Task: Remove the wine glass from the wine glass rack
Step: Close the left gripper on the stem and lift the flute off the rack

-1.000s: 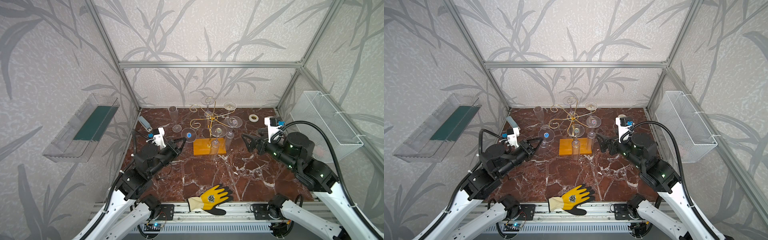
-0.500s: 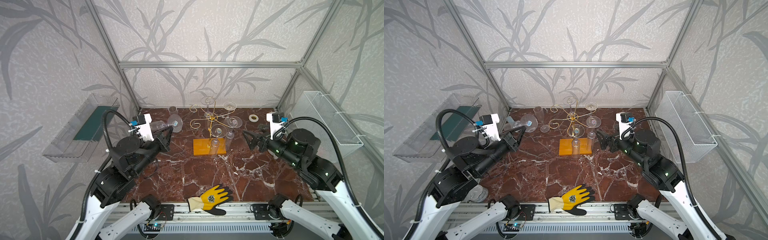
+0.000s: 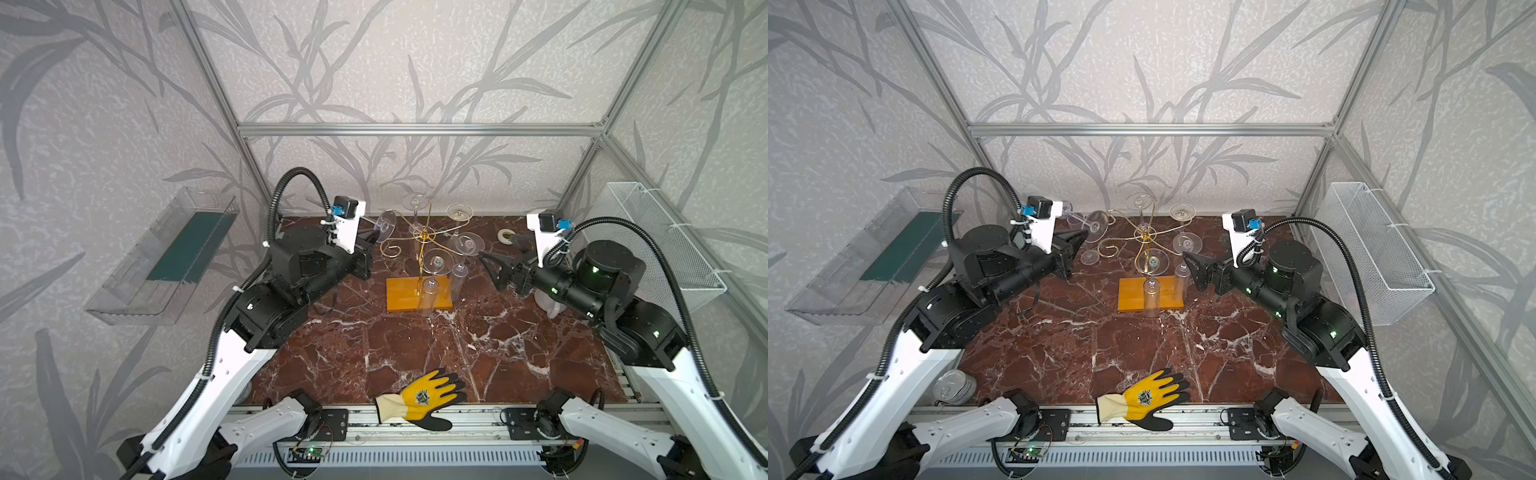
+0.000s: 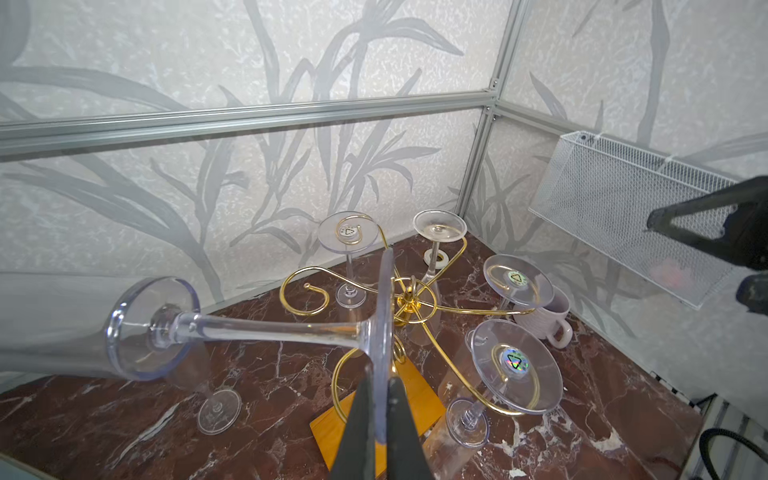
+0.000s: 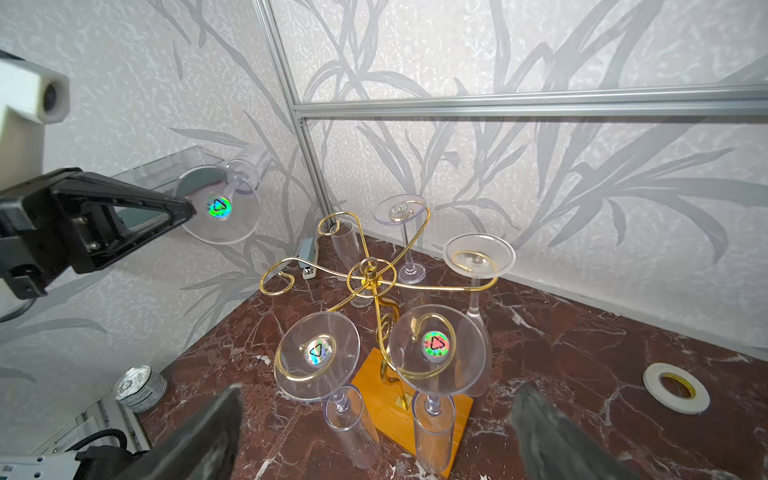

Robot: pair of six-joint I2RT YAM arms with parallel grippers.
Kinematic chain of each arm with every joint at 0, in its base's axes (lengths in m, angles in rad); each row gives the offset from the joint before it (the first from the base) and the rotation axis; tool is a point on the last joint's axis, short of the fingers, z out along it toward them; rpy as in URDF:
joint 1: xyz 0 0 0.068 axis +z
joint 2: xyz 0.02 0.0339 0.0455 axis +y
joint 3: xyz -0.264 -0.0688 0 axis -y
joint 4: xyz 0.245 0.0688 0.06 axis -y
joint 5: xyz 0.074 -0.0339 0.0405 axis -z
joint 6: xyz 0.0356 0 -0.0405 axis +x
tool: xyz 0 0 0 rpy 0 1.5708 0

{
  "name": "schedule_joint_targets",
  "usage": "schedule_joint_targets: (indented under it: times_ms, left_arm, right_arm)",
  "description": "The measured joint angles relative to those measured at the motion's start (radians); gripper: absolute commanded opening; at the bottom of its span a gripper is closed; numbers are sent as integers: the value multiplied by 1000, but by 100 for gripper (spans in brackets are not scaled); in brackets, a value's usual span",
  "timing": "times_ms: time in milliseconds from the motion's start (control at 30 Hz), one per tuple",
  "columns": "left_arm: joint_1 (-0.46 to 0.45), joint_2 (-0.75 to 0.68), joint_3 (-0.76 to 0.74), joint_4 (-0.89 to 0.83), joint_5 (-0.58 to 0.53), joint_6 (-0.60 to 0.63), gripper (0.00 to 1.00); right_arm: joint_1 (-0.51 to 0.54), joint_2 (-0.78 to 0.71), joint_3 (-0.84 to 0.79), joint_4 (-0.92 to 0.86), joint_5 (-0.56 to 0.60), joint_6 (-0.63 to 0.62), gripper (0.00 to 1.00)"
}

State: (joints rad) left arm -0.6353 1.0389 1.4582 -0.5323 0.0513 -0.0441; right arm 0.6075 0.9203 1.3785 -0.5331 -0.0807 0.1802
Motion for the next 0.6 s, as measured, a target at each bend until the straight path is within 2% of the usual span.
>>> schedule_joint_targets:
  times_ms: [167,333,600]
  left_arm:
    - [-98,20,0,43,0,194,0]
    - [-227,50,-6,82,-74,401,0]
    - [-363,82,-59,187,-196,686,0]
  right_arm:
    - [0,49,74,-16,-66,-22,99]
    - [0,126,165,-40,-146,-44,99]
    - [0,237,314,-114,-253,-75,99]
